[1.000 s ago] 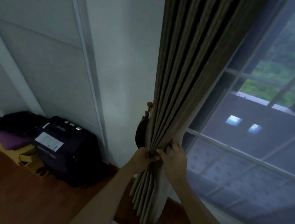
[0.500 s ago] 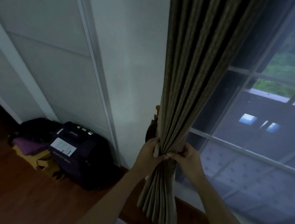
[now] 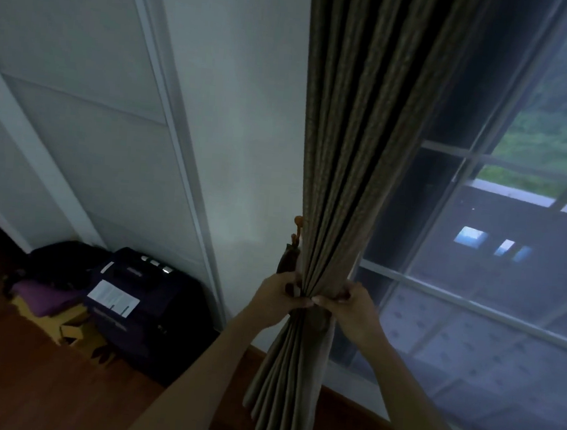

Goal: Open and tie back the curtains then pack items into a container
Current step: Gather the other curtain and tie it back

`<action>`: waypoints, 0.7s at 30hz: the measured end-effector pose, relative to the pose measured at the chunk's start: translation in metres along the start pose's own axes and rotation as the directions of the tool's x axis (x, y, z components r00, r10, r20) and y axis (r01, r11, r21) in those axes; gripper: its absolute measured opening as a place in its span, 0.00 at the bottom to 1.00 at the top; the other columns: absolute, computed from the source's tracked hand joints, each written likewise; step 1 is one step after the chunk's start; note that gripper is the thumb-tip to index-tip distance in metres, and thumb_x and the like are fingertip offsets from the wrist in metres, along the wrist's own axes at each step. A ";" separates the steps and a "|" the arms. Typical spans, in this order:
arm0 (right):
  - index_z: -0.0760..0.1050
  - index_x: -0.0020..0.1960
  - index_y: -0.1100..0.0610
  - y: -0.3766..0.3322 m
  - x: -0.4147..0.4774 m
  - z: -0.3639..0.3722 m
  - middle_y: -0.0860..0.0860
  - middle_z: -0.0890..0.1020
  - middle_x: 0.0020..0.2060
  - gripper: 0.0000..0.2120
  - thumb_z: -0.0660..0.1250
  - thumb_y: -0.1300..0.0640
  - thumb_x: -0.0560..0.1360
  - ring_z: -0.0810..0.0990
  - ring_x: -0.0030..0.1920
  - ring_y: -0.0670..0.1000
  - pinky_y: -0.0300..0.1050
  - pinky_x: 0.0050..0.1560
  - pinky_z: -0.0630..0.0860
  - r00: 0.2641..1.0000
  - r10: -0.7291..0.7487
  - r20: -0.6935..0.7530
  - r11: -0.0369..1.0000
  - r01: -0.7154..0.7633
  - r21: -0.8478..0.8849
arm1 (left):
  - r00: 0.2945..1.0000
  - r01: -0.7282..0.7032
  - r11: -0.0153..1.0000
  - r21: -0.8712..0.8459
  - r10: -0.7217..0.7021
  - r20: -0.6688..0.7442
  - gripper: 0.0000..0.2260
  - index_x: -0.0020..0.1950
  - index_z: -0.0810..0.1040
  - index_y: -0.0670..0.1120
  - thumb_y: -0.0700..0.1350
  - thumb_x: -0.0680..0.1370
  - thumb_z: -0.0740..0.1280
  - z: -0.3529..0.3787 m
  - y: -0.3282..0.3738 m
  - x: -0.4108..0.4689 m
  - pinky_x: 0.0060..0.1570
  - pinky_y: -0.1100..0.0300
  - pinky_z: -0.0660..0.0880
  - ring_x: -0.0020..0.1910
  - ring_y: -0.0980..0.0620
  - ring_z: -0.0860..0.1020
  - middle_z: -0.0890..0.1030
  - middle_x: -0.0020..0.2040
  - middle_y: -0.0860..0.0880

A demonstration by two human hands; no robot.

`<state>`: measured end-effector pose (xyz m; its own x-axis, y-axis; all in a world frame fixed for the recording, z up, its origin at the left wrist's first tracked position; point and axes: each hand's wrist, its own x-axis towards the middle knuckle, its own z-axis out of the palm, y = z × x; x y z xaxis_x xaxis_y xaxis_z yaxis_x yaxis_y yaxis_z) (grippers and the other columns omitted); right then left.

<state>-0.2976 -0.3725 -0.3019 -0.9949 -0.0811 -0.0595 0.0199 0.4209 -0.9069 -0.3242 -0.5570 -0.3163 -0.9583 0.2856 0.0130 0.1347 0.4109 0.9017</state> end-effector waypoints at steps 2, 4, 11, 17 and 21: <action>0.79 0.53 0.50 0.007 0.006 0.002 0.47 0.78 0.57 0.17 0.77 0.48 0.67 0.78 0.57 0.47 0.44 0.58 0.76 0.999 -0.036 -0.039 0.999 0.035 -0.033 | 1.000 0.020 1.000 -0.002 -0.020 -0.003 0.12 0.53 0.81 0.42 0.44 0.72 0.73 0.003 -0.003 0.005 0.56 0.55 0.75 0.53 0.49 0.79 0.81 0.53 0.45; 0.77 0.60 0.52 0.008 0.008 0.001 0.45 0.70 0.65 0.22 0.76 0.51 0.68 0.73 0.61 0.45 0.43 0.62 0.72 0.997 -0.026 -0.069 1.000 0.026 0.005 | 0.997 0.053 0.997 -0.051 -0.050 0.060 0.12 0.54 0.80 0.40 0.43 0.73 0.72 0.002 -0.006 0.012 0.56 0.55 0.76 0.54 0.47 0.78 0.80 0.54 0.43; 0.74 0.61 0.55 0.018 -0.002 -0.010 0.45 0.81 0.52 0.20 0.74 0.55 0.71 0.80 0.52 0.44 0.32 0.52 0.76 0.996 0.052 -0.072 0.998 -0.048 0.049 | 0.953 0.201 0.952 -0.233 -0.135 0.273 0.12 0.54 0.82 0.45 0.33 0.77 0.64 -0.015 0.005 0.030 0.58 0.55 0.76 0.54 0.46 0.80 0.82 0.55 0.41; 0.66 0.66 0.50 0.014 -0.015 0.013 0.47 0.77 0.56 0.27 0.73 0.50 0.71 0.77 0.56 0.50 0.49 0.56 0.77 0.923 0.141 -0.357 0.990 -0.136 0.037 | 0.901 0.372 0.928 0.006 -0.360 -0.241 0.22 0.71 0.67 0.40 0.39 0.77 0.66 -0.022 -0.028 0.085 0.61 0.52 0.71 0.64 0.42 0.73 0.72 0.66 0.41; 0.69 0.64 0.53 0.008 -0.015 0.022 0.46 0.79 0.53 0.25 0.73 0.49 0.72 0.77 0.54 0.49 0.45 0.54 0.76 0.916 0.127 -0.380 0.988 -0.152 -0.035 | 0.897 0.421 0.904 -0.067 -0.427 -0.116 0.25 0.70 0.66 0.39 0.46 0.77 0.69 -0.001 -0.041 0.104 0.55 0.54 0.72 0.62 0.42 0.73 0.71 0.67 0.41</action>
<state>-0.2804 -0.3872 -0.3175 -0.9463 0.3230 -0.0113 0.1673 0.4595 -0.8723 -0.4299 -0.5451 -0.3519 -0.9463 -0.0197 -0.3228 -0.2989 0.4339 0.8499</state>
